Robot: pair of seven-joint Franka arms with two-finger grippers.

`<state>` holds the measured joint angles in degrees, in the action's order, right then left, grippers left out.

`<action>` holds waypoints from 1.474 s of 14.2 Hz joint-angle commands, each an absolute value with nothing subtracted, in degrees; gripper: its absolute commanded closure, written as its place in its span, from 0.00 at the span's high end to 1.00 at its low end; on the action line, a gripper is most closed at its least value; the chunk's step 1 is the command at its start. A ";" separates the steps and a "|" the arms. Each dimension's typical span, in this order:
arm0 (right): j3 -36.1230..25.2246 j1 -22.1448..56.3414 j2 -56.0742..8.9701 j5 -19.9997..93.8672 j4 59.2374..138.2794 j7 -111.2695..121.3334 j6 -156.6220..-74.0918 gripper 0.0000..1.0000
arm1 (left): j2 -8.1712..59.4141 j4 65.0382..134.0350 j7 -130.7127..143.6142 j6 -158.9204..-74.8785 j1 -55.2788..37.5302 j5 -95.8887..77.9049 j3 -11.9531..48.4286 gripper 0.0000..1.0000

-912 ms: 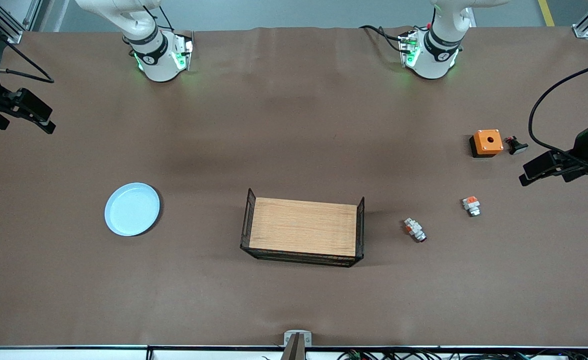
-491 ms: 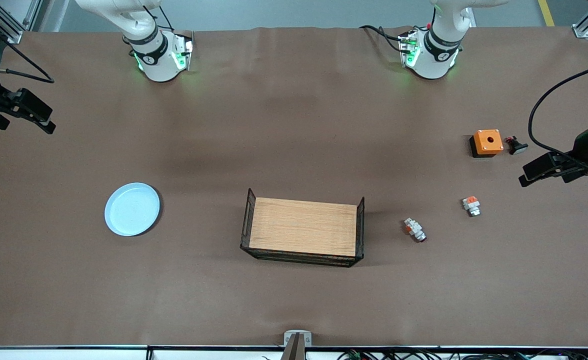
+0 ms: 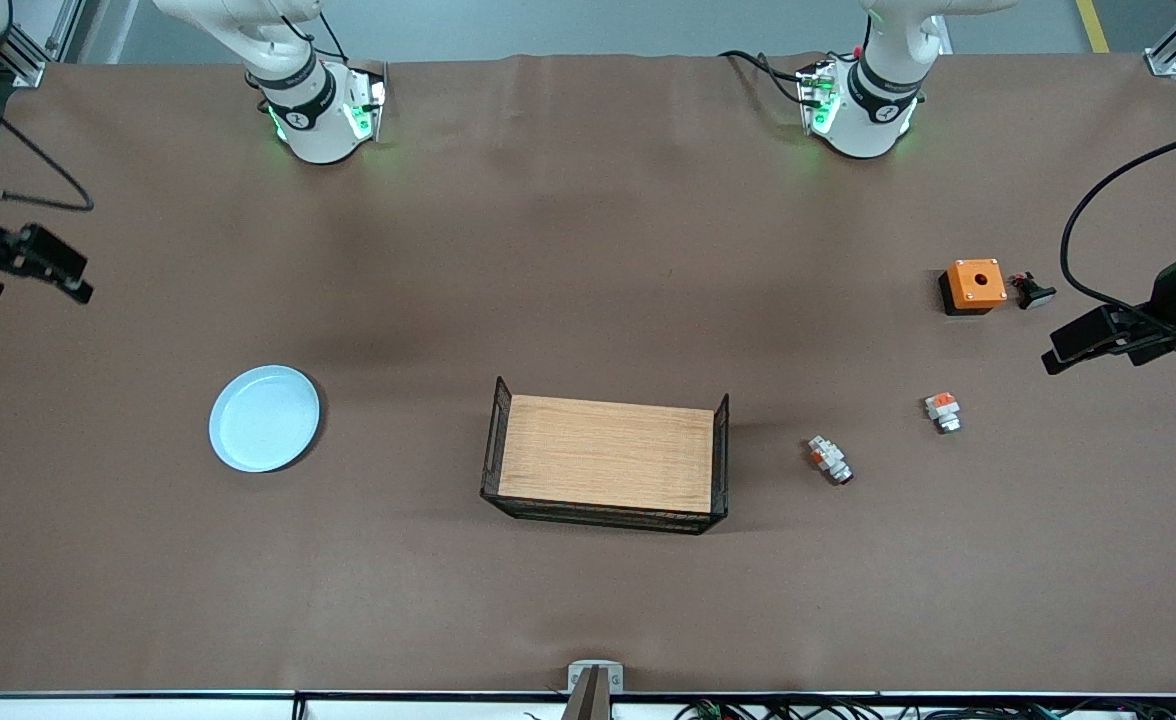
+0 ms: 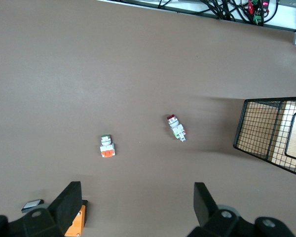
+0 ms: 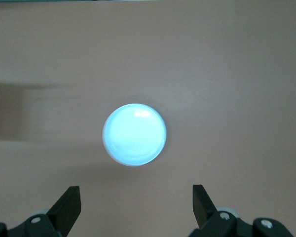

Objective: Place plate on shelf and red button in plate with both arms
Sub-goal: 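Move the right gripper to the blue plate while the left gripper reaches the red button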

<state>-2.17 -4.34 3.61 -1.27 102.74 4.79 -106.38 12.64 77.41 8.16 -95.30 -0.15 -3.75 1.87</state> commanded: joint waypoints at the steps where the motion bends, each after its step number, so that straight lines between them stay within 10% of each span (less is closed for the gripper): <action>1: -1.58 -7.90 2.13 -1.14 110.29 7.29 -113.63 1.00 | 12.92 77.34 8.96 -95.62 -0.17 -3.69 1.85 1.00; 21: -1.14 -11.69 -34.10 4.39 105.56 10.37 -131.13 0.87 | 22.76 77.43 15.91 -99.05 0.62 -6.94 1.49 1.00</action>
